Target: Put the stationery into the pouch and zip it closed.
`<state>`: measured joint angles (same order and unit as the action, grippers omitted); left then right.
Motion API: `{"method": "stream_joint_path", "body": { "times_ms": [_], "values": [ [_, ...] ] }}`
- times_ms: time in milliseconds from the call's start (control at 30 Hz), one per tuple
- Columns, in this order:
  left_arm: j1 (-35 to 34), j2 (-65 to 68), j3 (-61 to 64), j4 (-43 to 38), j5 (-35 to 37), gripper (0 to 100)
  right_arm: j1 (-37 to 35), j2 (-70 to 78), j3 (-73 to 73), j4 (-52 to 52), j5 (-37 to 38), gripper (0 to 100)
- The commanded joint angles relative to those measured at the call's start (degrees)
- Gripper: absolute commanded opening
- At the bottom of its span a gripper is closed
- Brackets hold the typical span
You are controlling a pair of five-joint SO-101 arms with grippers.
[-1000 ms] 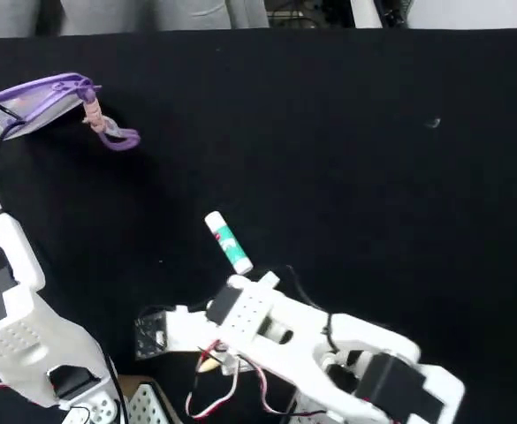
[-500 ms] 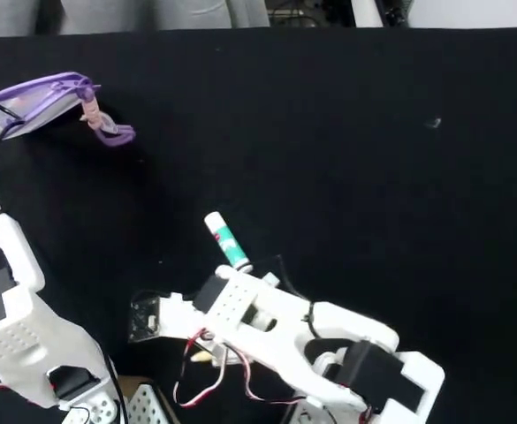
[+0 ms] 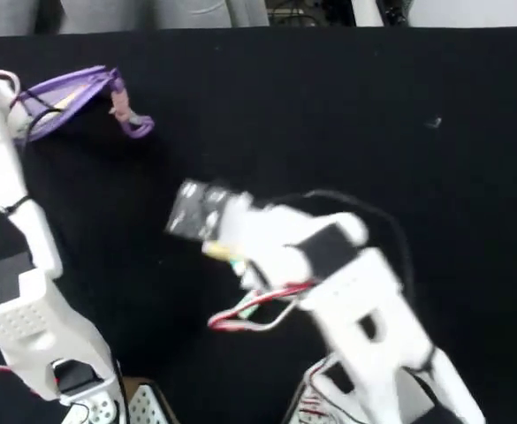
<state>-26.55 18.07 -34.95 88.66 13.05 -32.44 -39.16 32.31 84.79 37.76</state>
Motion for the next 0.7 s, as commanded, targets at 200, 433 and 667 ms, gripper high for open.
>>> {"method": "stream_joint_path", "body": {
  "times_ms": [200,433,667],
  "values": [
    [15.78,-1.49,-3.30,10.02,0.35,3,13.45,-3.30,-25.27,-4.66,-12.84,1.1],
    [22.99,-6.59,-1.45,12.13,0.35,3,15.56,-3.38,-29.32,-13.36,-21.63,1.1],
    [31.78,-11.08,-0.66,12.04,0.35,3,15.65,-4.79,-28.97,-21.27,-28.13,1.1]
  ]
}}
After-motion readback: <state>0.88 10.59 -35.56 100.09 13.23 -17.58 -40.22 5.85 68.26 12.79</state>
